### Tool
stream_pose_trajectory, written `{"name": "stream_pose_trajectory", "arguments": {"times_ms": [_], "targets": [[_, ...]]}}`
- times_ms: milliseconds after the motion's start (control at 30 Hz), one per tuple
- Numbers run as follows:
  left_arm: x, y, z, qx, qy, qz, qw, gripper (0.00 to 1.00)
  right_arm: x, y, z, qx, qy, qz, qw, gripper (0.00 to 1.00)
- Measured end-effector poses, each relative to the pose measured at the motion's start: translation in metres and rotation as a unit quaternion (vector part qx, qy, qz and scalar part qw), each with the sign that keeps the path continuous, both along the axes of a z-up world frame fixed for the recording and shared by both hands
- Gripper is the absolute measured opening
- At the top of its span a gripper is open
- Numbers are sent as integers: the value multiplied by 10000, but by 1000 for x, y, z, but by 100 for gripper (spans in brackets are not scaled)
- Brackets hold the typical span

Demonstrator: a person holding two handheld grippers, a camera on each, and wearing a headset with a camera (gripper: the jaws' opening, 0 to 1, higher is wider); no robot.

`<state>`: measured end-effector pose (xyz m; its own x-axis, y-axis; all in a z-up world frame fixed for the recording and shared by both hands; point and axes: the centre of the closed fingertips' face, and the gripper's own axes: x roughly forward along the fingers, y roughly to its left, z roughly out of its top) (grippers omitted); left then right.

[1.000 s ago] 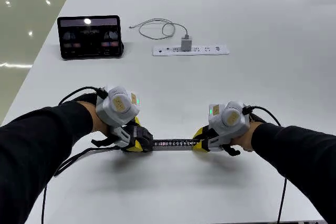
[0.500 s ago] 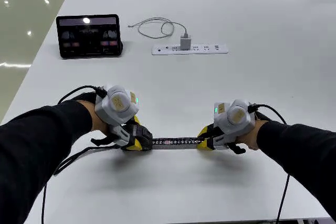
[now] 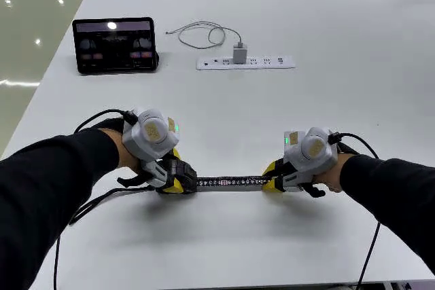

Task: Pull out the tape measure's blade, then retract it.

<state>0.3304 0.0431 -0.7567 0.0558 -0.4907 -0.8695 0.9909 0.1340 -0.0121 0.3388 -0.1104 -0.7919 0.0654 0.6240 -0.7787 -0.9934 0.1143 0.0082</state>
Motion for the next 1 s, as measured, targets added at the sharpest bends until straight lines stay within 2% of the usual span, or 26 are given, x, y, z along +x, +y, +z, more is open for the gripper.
{"name": "stream_pose_trajectory", "arguments": {"times_ms": [1000], "targets": [[1,1,-1,-14,-25,33,10000,34,3,-32,-1,-133,17,-103,9999,9]]}}
